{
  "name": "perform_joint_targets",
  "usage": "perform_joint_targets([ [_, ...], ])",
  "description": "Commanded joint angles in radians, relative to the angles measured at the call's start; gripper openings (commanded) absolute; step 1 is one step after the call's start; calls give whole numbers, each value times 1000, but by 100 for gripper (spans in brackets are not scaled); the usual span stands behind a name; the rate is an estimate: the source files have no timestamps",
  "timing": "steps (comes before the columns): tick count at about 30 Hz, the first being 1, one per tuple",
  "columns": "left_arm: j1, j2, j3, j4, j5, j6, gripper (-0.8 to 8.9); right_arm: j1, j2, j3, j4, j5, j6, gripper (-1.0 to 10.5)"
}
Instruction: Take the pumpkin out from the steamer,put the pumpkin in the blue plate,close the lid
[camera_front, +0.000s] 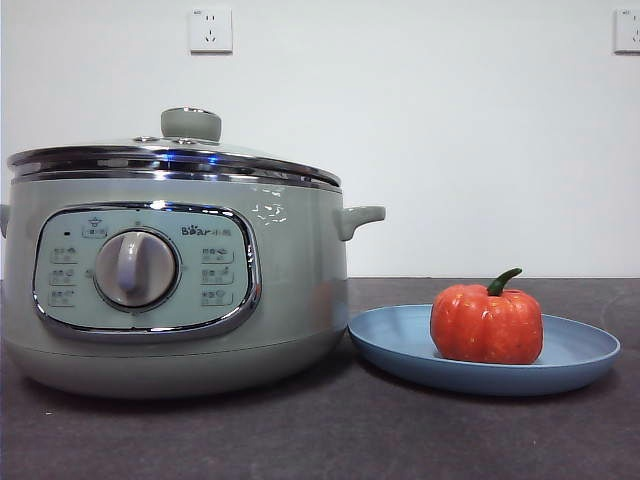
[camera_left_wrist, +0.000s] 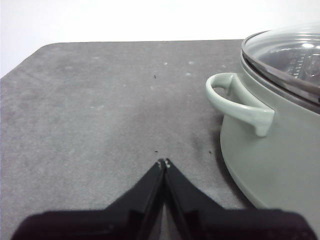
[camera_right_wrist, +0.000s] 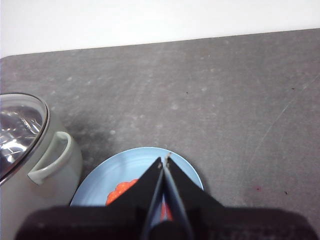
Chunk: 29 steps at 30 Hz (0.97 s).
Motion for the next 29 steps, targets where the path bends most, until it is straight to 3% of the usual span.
perform_joint_targets([
  [1, 3, -3, -18, 6, 1, -6, -3, 1, -1, -7, 5, 4, 9, 1],
  [21, 3, -3, -18, 6, 1, -6, -3, 1, -1, -7, 5, 3, 9, 0],
  [26, 3, -3, -18, 6, 0, -6, -3, 1, -5, -4, -30, 7, -171, 0],
  [29, 3, -3, -18, 6, 1, -6, -3, -23, -40, -13, -22, 2, -226, 1],
])
